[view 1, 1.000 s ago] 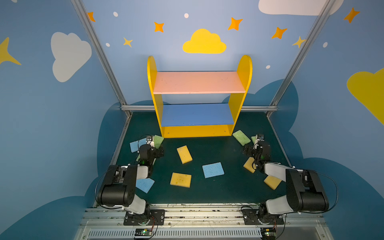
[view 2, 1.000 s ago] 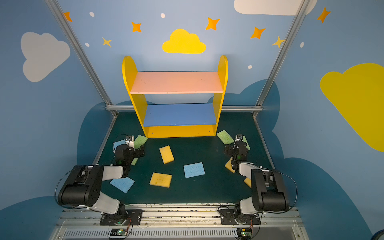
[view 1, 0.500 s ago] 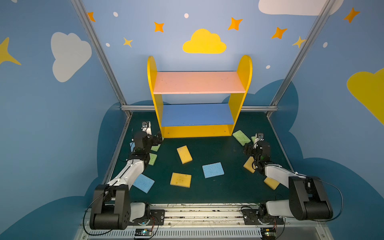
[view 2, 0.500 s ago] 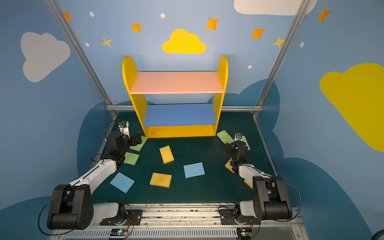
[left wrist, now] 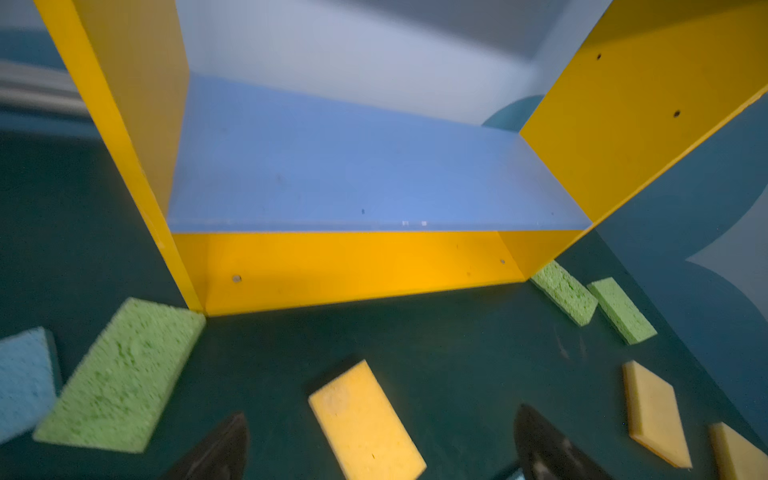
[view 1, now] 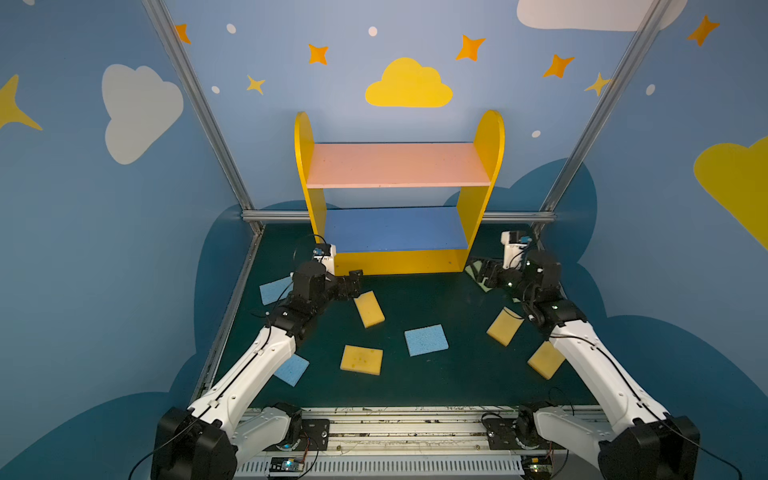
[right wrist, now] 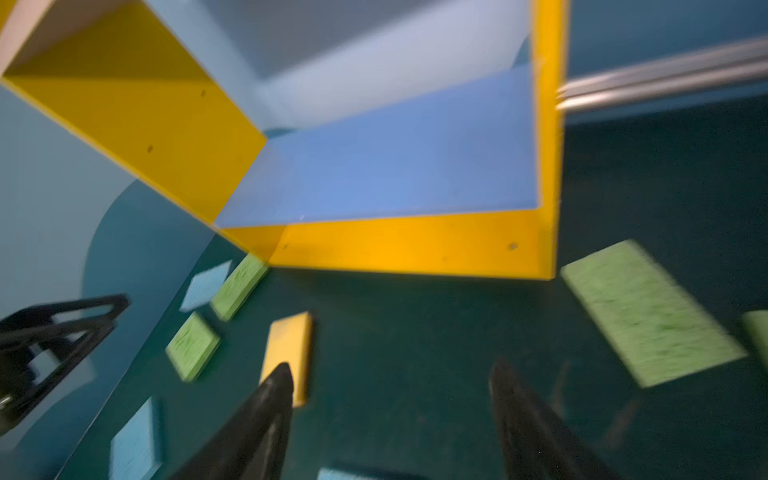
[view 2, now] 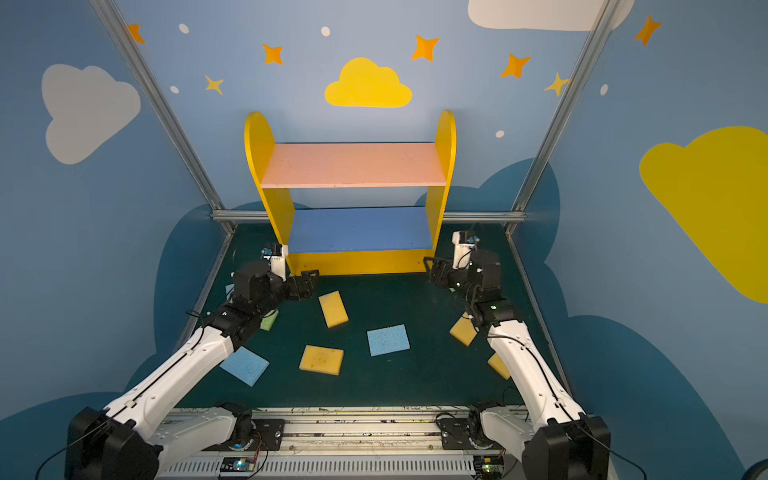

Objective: Place and organize the cleaning sponges onto the shelf
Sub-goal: 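Move both grippers toward the yellow sponge near the shelf base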

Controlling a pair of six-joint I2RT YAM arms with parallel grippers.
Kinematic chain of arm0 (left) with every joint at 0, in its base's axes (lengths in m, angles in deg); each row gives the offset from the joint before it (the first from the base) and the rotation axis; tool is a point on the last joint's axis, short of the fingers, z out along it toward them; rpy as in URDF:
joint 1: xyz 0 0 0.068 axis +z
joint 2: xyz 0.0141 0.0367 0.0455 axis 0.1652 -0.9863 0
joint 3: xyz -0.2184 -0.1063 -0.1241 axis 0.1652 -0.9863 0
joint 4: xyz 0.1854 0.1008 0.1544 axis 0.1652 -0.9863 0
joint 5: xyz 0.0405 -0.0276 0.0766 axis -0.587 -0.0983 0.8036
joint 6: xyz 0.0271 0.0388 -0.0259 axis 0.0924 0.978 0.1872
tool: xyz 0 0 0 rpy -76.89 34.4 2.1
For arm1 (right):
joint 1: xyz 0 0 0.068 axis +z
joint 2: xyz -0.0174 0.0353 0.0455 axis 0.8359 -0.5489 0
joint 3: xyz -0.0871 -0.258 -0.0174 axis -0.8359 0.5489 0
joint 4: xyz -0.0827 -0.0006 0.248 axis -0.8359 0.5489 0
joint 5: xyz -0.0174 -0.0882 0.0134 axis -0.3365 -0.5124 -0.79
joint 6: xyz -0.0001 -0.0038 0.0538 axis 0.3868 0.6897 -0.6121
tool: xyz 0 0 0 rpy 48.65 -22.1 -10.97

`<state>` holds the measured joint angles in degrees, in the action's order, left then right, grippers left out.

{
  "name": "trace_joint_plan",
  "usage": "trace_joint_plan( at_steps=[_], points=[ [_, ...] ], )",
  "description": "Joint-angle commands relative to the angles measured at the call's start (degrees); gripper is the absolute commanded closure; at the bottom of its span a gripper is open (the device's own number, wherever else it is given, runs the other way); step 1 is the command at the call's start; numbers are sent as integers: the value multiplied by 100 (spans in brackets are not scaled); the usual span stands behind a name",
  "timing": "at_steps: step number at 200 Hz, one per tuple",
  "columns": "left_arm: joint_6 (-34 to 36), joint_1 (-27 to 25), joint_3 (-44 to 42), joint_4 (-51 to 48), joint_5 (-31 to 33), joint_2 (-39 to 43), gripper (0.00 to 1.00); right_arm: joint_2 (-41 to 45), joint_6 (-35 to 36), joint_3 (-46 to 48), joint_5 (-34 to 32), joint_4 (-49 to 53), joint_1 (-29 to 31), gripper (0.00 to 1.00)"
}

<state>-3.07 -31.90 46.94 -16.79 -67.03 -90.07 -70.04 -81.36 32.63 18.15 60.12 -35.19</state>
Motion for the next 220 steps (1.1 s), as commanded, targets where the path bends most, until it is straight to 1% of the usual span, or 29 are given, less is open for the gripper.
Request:
trace_joint_plan(
  at_steps=[1,16,31,45,66,88,95,113,142,157,184,220],
  points=[
    [-835,-261,-479,-374,326,185,1,-631,-615,42,318,-3,878,29],
    [-1100,-389,-780,-375,353,363,1,-1339,-761,-178,284,-93,1347,30],
    [-1311,-433,-1023,-398,344,541,1,-2070,-994,-566,440,14,1596,32],
    [-1444,-433,-1198,-429,356,696,0,-2708,-1158,-1016,693,197,1737,35],
    [-1526,-437,-1396,-408,384,834,0,-3550,-1232,-1733,798,686,1891,36],
    [-1590,-426,-1576,-367,376,835,0,-4179,-1249,-2268,942,990,1983,37],
    [-1584,-429,-1591,-353,334,782,3,-4301,-1282,-2331,992,993,2006,37],
    [-1578,-415,-1534,-359,181,506,16,-4474,-1364,-2369,1112,871,2022,37],
    [-1664,-397,-1369,-268,-8,21,32,-4526,-1313,-2408,1174,918,2006,37],
    [-1679,-398,-1274,-260,-98,-159,34,-4426,-1282,-2303,1173,898,1985,37],
    [-1638,-400,-1170,-268,-151,-293,30,-4242,-1182,-2154,1232,1073,1915,36],
    [-1559,-379,-1061,-330,-252,-580,30,-3925,-1031,-1825,1348,1152,1886,35]
  ],
)
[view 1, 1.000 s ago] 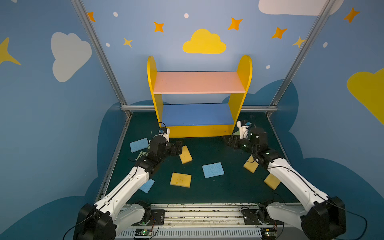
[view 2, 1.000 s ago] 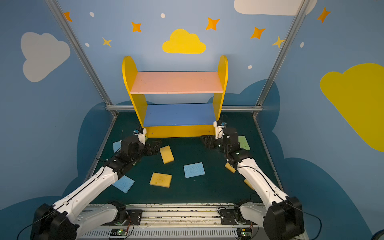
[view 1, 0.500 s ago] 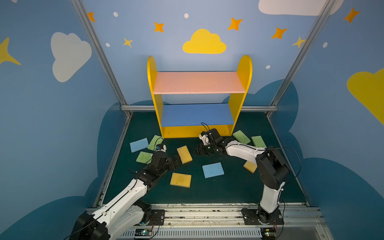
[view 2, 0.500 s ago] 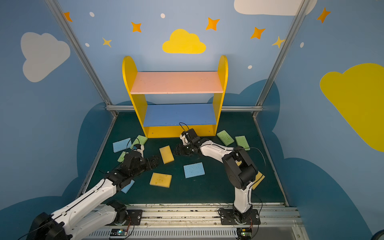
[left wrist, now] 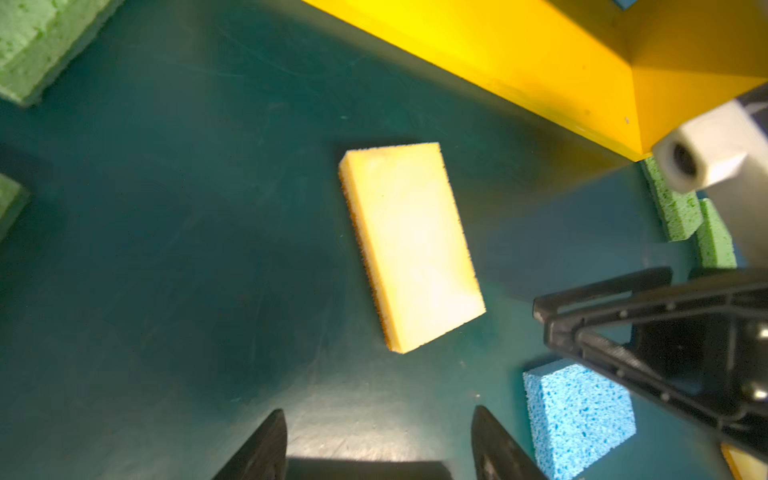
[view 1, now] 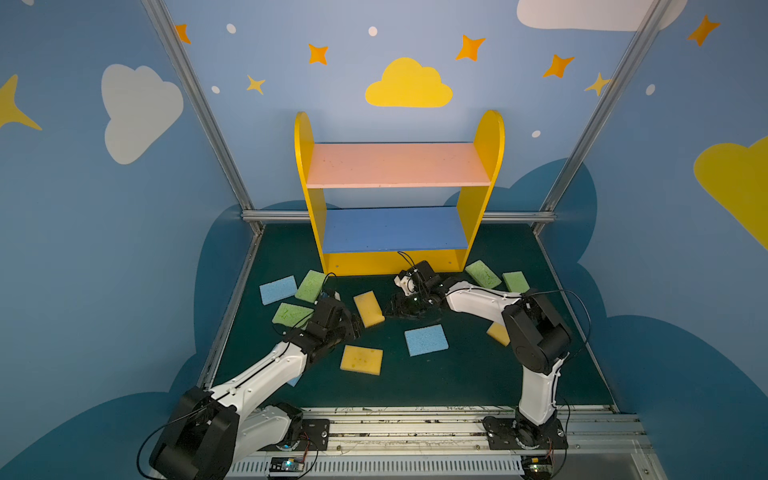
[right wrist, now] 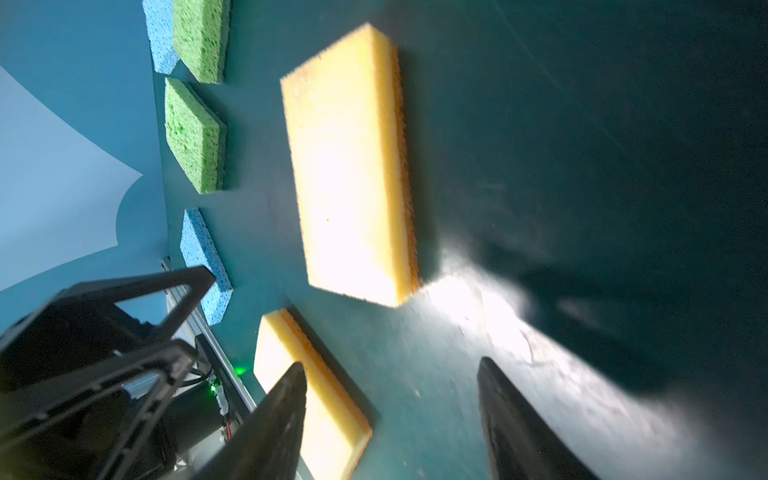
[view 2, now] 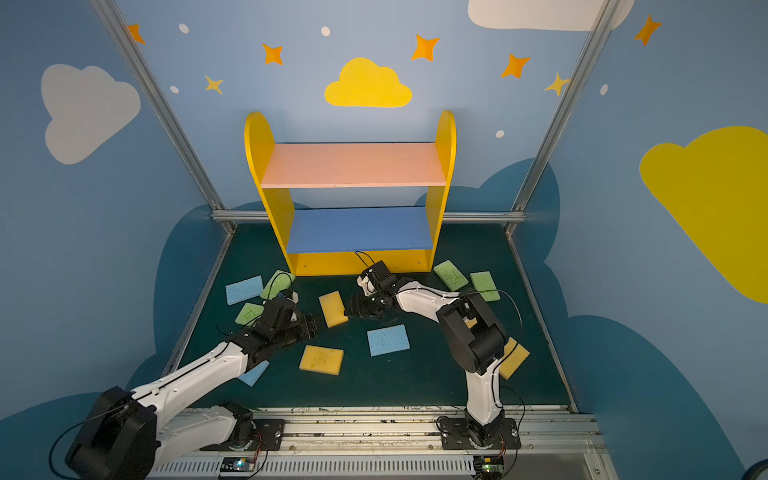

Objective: Place and organize the cleaning sponges onto the shelf
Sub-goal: 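Move both grippers toward the yellow sponge near the shelf base, then grasp the yellow sponge with the right gripper while the left gripper hovers beside it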

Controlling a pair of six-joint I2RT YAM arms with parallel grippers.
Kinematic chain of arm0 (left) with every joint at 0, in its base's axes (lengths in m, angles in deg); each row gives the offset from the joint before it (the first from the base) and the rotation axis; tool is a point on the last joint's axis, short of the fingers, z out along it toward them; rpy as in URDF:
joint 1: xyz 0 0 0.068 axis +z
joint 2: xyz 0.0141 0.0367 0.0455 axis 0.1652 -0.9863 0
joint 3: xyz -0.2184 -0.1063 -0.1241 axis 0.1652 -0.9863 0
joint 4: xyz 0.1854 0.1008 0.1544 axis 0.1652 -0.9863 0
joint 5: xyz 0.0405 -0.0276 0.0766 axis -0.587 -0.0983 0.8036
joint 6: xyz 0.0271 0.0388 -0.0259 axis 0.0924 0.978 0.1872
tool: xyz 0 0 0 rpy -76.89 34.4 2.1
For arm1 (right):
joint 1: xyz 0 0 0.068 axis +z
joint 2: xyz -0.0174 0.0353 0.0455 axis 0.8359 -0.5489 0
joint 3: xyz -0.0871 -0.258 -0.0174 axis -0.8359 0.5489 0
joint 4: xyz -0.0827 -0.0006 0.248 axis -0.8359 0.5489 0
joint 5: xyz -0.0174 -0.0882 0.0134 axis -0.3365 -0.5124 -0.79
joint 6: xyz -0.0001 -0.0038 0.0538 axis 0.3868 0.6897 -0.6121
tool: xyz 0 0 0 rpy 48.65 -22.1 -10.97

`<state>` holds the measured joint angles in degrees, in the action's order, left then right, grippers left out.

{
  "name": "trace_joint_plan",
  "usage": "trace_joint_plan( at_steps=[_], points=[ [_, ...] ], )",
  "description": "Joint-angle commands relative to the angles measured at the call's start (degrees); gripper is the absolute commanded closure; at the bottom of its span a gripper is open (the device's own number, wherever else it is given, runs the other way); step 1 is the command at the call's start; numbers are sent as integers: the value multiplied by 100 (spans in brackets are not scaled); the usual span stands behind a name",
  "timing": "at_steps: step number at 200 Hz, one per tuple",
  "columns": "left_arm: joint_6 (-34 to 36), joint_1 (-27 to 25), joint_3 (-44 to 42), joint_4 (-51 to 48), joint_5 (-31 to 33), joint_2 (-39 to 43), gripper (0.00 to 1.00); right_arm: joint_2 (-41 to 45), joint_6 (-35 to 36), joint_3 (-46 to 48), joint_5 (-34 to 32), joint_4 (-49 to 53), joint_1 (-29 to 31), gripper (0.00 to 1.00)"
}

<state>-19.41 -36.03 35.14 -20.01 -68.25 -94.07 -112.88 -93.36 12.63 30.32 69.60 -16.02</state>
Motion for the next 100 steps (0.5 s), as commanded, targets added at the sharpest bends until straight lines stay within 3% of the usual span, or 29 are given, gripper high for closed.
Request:
trace_joint_plan(
  at_steps=[1,100],
  points=[
    [73,34,119,0,-135,-191,30,366,174,179,131,204,-33,35],
    [-285,86,920,383,-339,-1774,46,1001,205,777,192,126,-270,35]
  ],
)
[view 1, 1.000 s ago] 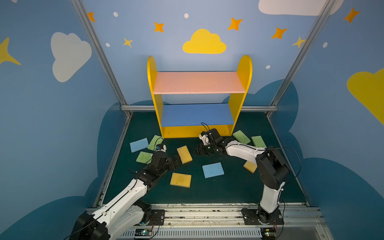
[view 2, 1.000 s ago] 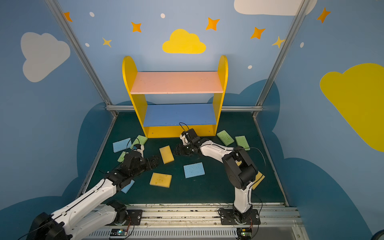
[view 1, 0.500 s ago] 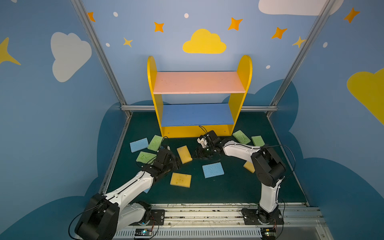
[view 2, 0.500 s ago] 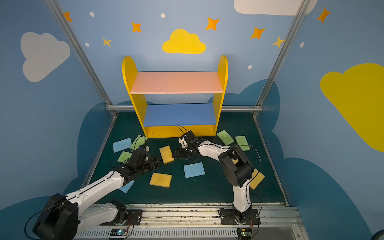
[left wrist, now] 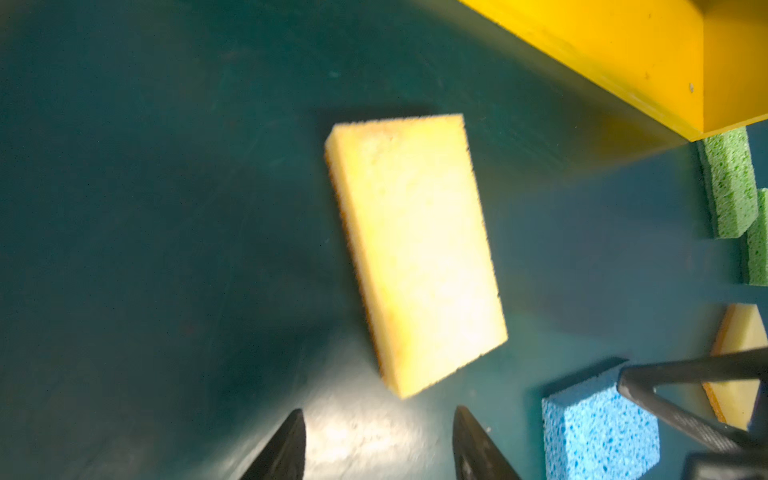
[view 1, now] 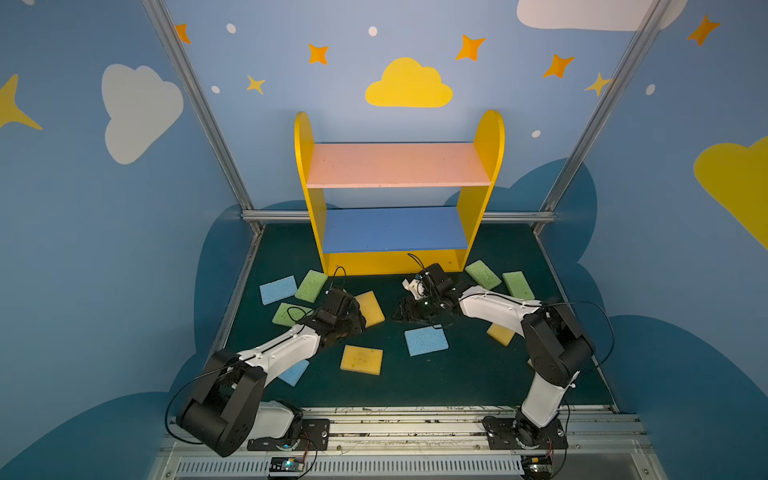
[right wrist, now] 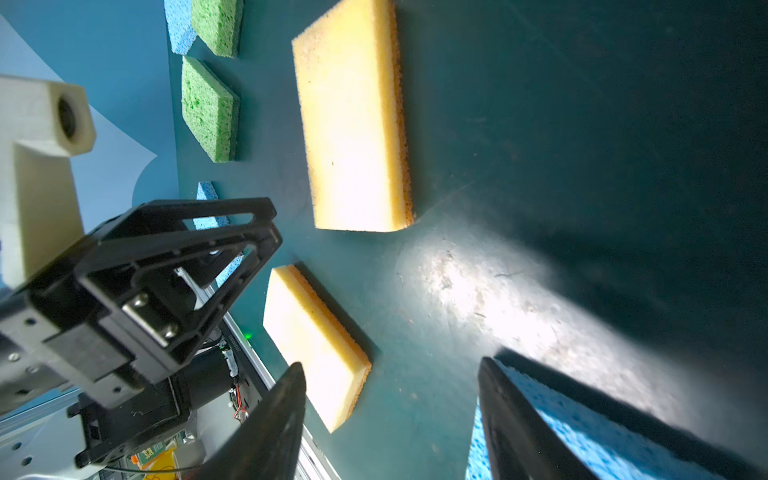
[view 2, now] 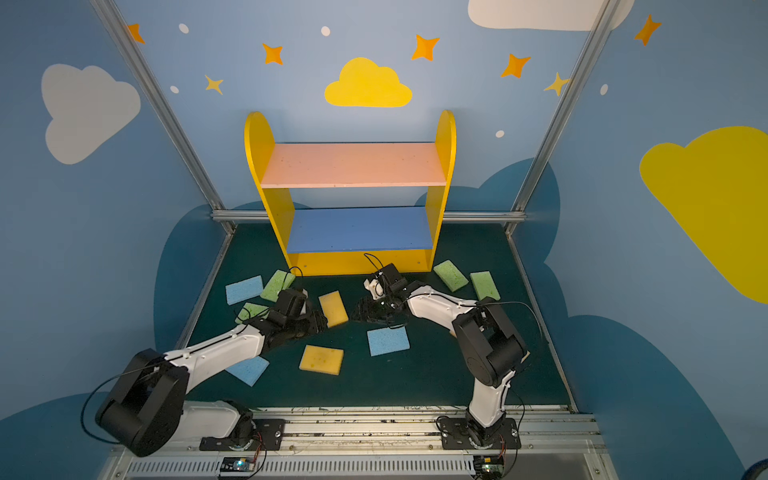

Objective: Place and organize the cleaning sponges onto the shelf
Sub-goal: 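Grasp the yellow sponge with the right gripper while the left gripper hovers beside it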

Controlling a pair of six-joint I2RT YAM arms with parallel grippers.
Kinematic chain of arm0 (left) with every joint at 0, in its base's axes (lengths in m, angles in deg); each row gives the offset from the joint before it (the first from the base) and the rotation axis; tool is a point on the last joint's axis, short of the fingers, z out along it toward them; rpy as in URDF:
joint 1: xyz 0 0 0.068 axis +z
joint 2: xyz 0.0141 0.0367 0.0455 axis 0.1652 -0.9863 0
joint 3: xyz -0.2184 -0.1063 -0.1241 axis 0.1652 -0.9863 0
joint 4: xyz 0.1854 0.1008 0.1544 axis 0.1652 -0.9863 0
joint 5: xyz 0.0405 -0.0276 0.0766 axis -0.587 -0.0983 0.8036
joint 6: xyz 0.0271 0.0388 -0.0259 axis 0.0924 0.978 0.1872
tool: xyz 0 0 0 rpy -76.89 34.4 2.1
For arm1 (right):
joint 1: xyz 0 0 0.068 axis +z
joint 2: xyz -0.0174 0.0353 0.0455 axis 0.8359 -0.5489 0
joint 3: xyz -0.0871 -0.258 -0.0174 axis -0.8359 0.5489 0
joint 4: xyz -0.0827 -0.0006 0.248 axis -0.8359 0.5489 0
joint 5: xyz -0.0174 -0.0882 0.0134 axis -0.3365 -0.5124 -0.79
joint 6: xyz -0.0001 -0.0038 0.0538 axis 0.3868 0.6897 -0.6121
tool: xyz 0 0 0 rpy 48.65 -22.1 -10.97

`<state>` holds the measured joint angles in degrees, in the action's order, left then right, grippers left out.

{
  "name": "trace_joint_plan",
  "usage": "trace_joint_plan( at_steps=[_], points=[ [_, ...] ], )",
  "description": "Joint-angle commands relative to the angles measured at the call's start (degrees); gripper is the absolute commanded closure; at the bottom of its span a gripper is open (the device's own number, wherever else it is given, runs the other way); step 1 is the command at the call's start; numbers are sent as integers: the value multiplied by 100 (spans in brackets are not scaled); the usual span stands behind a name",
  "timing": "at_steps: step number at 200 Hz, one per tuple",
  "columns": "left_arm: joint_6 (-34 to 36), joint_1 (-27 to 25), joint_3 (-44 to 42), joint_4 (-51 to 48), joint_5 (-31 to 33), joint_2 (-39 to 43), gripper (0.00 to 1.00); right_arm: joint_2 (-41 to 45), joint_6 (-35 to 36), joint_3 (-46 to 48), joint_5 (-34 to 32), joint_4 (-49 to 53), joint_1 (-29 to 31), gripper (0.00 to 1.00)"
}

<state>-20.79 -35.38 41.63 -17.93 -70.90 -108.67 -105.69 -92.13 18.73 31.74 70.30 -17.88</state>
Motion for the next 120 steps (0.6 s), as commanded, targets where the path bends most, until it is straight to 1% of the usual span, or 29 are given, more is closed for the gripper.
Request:
trace_joint_plan(
  at_steps=[1,30,48,100,114,120],
  points=[
    [-159,20,283,177,-76,-332,46,288,83,169,51,55,-90,35],
    [-206,0,603,116,-106,-851,50,447,74,343,31,37,-190,35],
    [-240,2,640,148,-104,-1065,52,529,65,432,17,-5,-233,35],
    [-278,3,716,282,-155,-1462,59,576,65,444,-10,27,-262,35],
    [-287,-1,709,326,-157,-1514,62,584,74,426,-19,53,-262,35],
    [-297,-1,700,351,-163,-1530,65,584,74,426,-19,55,-262,35]
  ],
)
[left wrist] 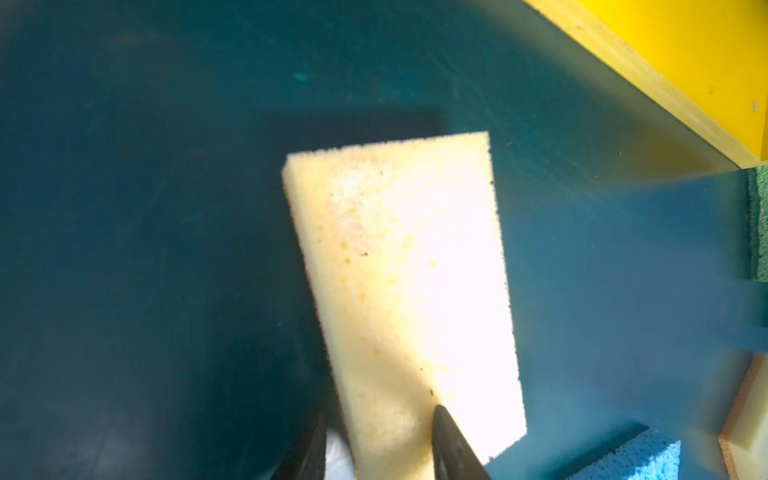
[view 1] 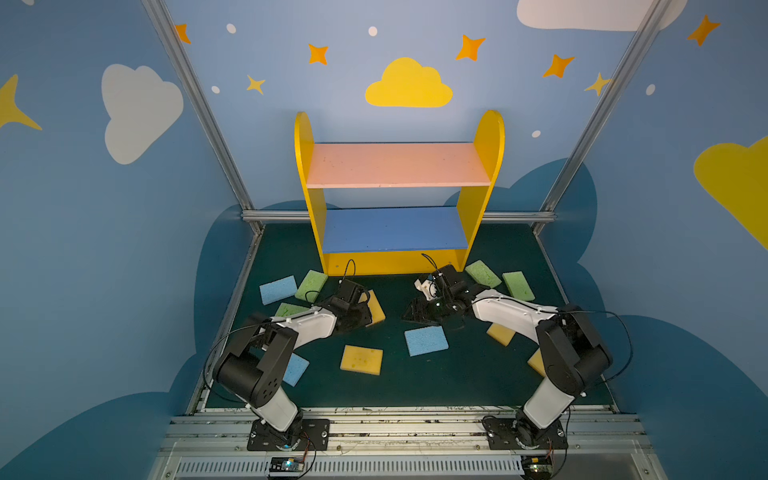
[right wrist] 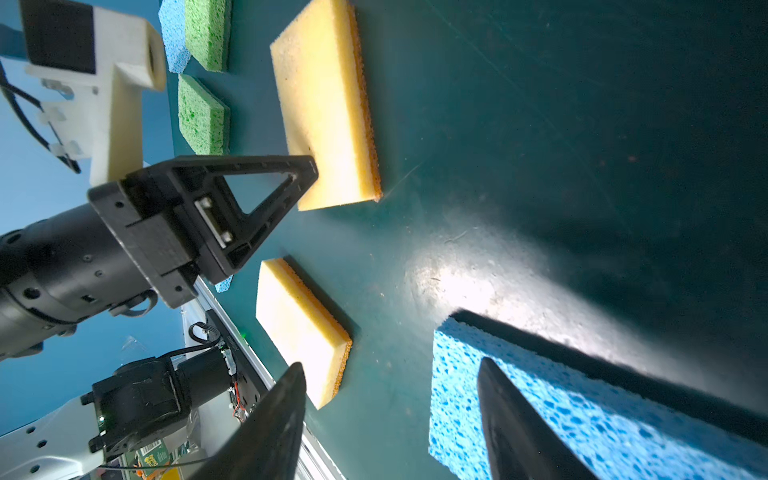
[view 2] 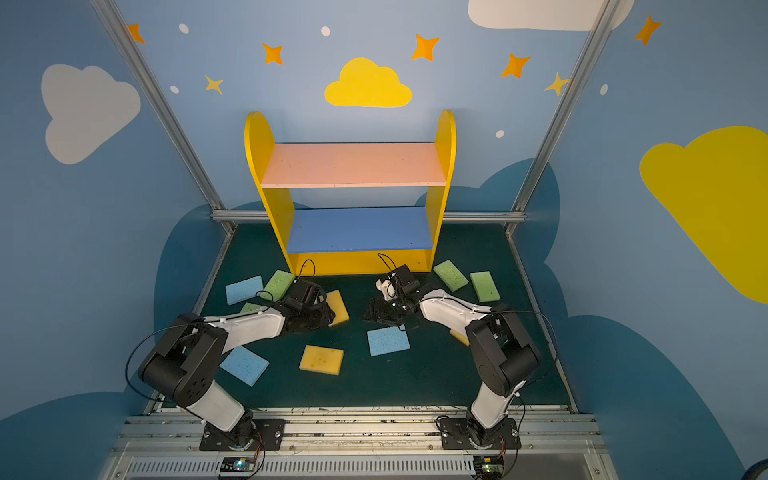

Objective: Place and organize the cleaning sponges onto the shelf
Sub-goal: 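Grasp the yellow sponge with the right gripper while the left gripper hovers beside it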

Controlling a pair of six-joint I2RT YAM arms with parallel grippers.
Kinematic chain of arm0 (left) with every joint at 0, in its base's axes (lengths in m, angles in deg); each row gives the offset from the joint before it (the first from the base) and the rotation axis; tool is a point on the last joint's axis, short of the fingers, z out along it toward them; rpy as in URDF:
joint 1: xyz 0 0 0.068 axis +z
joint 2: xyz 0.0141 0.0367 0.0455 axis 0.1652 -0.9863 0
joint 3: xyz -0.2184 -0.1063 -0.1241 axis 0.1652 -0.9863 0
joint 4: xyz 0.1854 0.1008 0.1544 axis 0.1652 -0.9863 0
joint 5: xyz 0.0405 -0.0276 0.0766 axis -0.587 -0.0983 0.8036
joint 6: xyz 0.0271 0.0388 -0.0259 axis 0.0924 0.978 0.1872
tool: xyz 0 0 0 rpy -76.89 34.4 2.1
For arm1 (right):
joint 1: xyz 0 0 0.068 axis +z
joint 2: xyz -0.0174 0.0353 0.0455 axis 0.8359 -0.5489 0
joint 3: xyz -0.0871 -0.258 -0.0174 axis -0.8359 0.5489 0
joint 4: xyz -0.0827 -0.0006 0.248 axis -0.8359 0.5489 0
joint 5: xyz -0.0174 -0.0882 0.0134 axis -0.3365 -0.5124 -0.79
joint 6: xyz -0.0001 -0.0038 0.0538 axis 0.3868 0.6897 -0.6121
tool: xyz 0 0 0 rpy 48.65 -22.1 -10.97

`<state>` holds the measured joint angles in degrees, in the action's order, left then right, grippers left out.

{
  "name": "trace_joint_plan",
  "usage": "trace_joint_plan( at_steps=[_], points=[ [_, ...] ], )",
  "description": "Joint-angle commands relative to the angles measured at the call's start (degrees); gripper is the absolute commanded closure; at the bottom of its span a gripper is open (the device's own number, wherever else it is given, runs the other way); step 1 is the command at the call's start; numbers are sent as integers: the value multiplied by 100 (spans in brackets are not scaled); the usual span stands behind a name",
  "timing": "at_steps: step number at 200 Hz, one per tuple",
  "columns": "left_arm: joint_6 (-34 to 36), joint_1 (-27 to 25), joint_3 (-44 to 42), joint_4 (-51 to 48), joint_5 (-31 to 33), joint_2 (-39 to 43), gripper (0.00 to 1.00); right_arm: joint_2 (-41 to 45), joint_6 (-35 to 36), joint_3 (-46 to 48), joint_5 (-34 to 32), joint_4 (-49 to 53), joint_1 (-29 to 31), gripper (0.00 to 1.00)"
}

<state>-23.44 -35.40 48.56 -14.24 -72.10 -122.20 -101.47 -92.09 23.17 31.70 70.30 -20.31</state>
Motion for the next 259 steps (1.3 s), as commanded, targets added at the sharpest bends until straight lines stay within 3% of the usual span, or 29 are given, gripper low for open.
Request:
trace_joint_plan(
  at_steps=[1,31,76,165,216,236,259],
  points=[
    [-31,3,7,-17,-44,-175,65,163,69,-17,-15,55,-19,35],
    [10,4,16,20,-120,-170,80,154,36,-17,11,33,-19,35],
    [206,-19,30,-103,-364,244,92,245,34,-17,240,15,-19,35],
    [341,-428,308,-641,-643,1487,91,672,-318,-169,1008,-211,44,51],
    [385,-618,401,-828,-590,1736,90,579,-388,-393,1003,-128,104,52],
    [382,-645,394,-859,-581,1827,90,510,-438,-443,1037,-142,104,47],
    [343,-646,364,-855,-620,1938,90,453,-502,-464,1054,-200,104,49]
  ],
)
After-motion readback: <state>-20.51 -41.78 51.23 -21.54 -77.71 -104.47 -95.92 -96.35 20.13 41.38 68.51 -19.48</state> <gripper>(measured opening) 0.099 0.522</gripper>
